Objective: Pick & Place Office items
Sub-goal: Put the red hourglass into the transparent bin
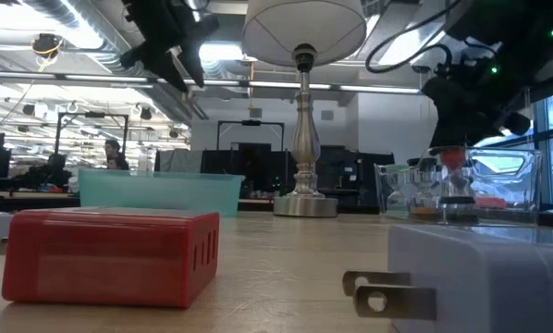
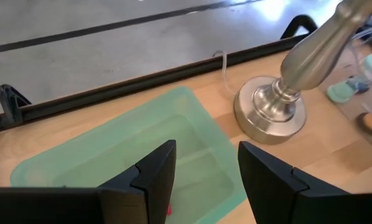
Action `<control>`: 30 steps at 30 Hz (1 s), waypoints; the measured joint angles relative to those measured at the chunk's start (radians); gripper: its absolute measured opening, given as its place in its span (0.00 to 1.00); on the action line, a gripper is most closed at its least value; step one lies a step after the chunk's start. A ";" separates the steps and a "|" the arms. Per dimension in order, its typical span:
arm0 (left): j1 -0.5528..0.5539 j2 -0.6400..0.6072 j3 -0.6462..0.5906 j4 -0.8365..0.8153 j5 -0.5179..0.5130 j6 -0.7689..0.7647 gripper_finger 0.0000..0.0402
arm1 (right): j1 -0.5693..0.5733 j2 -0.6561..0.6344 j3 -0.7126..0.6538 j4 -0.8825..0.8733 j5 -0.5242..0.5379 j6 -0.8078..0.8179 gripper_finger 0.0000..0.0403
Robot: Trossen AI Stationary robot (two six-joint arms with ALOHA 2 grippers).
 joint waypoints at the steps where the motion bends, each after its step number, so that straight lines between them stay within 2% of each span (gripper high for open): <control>1: -0.002 0.012 0.000 0.001 0.000 -0.009 0.42 | -0.001 0.000 -0.011 0.014 -0.003 0.004 0.51; 8: -0.005 0.036 0.000 0.009 -0.003 -0.015 0.42 | -0.003 0.000 -0.045 0.084 -0.025 0.026 0.54; 15: -0.005 0.008 0.000 0.008 -0.061 -0.015 0.42 | -0.003 0.003 -0.045 0.084 -0.019 0.018 0.53; 21: -0.005 0.002 0.000 0.008 -0.062 0.011 0.42 | -0.003 0.023 -0.045 0.086 -0.022 0.018 0.59; 30: -0.005 0.002 0.000 0.008 -0.063 0.020 0.42 | -0.004 0.051 -0.045 0.096 -0.005 0.017 0.59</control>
